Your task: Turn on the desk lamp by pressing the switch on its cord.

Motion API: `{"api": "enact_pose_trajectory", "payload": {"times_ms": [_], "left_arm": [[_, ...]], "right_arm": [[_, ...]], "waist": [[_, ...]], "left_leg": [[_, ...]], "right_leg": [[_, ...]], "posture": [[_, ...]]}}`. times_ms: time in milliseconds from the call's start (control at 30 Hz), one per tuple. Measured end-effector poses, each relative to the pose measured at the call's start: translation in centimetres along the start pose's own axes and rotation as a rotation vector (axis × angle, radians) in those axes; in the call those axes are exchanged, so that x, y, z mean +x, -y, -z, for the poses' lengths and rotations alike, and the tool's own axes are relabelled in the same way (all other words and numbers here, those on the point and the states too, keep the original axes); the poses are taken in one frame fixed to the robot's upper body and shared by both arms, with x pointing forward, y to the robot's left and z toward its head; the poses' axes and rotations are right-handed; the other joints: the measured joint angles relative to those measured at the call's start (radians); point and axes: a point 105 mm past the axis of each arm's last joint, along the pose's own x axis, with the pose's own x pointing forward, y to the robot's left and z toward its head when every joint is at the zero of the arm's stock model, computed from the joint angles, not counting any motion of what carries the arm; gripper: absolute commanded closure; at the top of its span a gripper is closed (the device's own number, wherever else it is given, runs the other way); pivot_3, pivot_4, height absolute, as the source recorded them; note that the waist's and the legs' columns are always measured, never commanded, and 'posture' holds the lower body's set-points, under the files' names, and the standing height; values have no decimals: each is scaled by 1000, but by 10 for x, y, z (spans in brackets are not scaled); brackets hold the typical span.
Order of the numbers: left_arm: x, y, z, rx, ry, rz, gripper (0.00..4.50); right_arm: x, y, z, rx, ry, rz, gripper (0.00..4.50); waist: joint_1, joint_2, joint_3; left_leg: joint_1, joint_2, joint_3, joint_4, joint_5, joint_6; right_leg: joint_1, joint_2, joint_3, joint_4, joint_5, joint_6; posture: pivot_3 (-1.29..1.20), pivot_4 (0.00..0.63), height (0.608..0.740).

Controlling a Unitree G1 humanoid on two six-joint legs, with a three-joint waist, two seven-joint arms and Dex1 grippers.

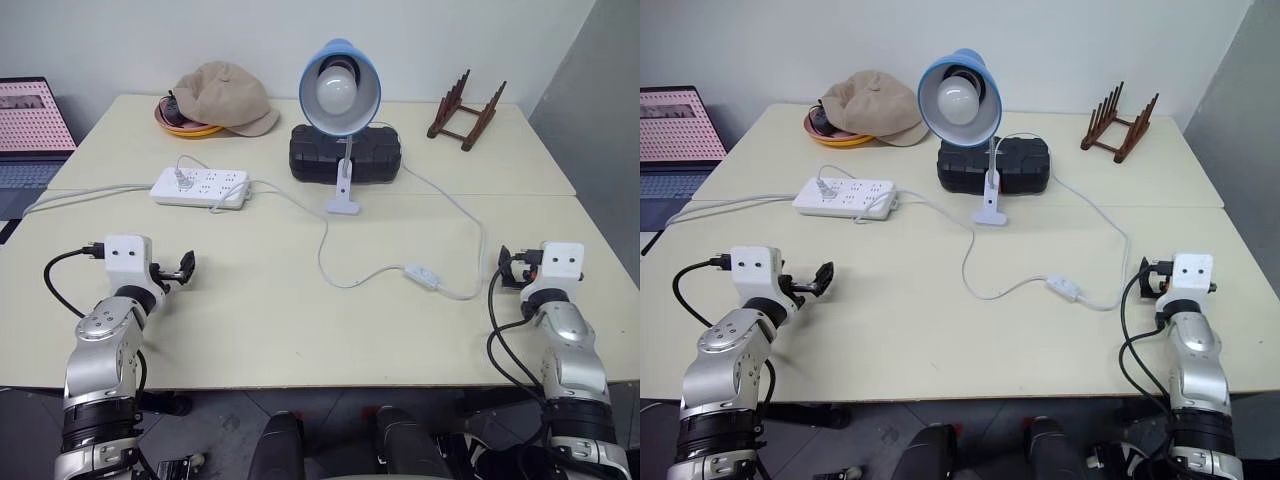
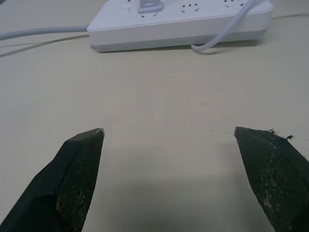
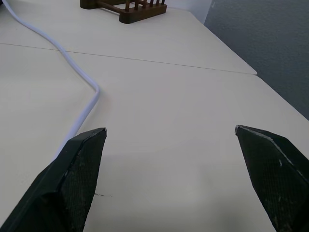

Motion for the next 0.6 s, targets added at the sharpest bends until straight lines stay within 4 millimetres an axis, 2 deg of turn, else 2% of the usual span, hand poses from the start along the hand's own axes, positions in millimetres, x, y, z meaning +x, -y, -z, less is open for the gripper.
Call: {"api": "enact_pose_trajectory", "payload": {"times_ms": [600], "left_arm": [[4,5,-10,-9,24,56,0]], "right_arm": [[-5,8,0,-29,-14,-6,27]], "waist": [[0,0,0]], "left_leg": [[0,0,0,-1,0,0]], "right_leg": [[0,0,0,-1,0,0]], "posture": [[0,150,740]]}}
